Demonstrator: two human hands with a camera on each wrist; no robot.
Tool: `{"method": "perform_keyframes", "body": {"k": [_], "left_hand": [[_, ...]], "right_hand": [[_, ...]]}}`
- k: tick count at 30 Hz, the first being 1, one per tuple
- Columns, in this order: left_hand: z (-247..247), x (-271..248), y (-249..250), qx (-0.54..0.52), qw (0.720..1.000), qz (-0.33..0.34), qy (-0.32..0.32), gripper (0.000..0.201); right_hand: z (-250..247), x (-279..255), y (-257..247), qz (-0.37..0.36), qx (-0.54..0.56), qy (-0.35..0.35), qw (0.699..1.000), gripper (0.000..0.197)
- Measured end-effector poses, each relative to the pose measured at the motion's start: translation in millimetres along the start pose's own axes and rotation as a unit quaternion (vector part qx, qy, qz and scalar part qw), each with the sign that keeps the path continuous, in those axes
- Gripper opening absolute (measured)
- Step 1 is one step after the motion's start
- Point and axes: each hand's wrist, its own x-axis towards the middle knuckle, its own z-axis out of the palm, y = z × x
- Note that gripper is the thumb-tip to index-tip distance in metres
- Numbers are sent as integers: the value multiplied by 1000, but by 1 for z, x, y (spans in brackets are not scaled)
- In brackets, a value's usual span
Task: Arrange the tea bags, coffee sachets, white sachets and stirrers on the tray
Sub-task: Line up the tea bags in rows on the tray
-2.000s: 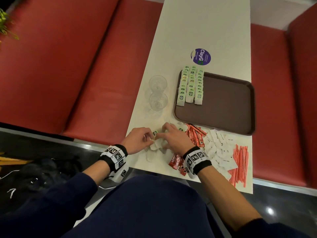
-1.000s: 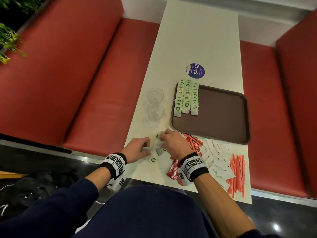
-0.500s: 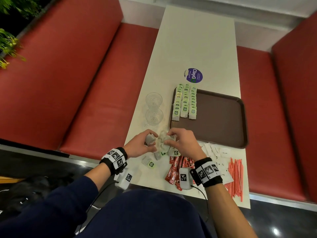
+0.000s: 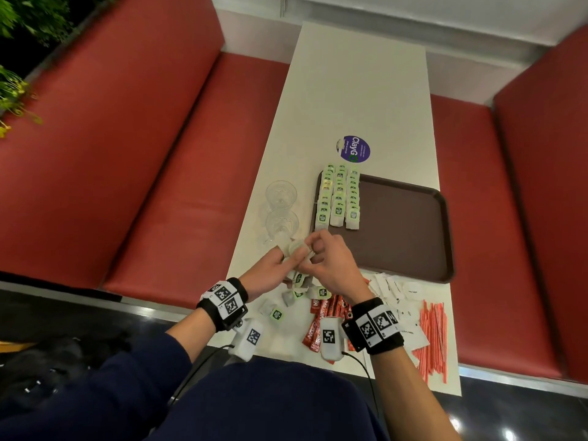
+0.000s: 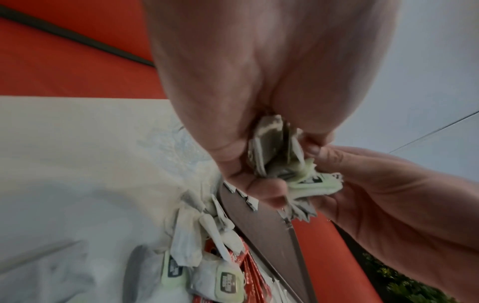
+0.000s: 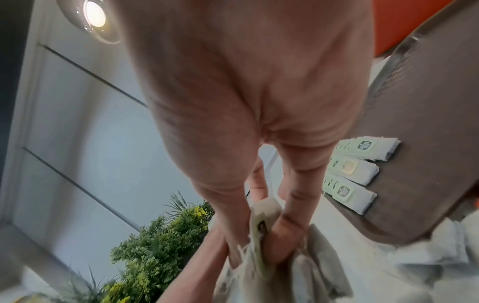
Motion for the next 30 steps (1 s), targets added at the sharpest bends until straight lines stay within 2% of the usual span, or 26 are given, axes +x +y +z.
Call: {"method": "perform_keyframes", "body": {"k": [3,4,7,8,12,17,21,24,26,28,30], "left_hand": [[1,5,-11,9,998,-32,48,86],[2,5,-14,10,998,-35,52,83],[4,0,-16,-6,999,-29,44,40],[5,-2,-15,-12,998,-31,44,34],[7,-6,-12,-18,997,-41,65,35],[9,-12,-5,-40,993,-26,110,21],[4,-19,-6,-10,997,-6,82,23],[-2,-23,3,51,998,31,4,36],[-8,-20,4,127,990,43,-43,32],[-12,-19,4,212,975,52,-43,25],[-16,-20,2,243,969,53,-11,25]], "right_hand": [[-8,-7,-3,27,30,-9,999,55],[-11,-10,-2,37,47,-23,998,53],[-18,-15,12,60,107,-44,991,43],[-21,-16,16,68,124,-46,989,42],[-35,-19,24,81,191,-50,977,38],[-45,-22,28,55,209,-63,974,34],[-35,-21,29,53,193,-45,979,32],[-25,-22,25,71,218,-24,973,26],[-19,-20,24,90,245,-16,965,24],[-11,-20,21,103,289,-20,952,25],[-3,-22,13,104,332,-21,937,24]]}}
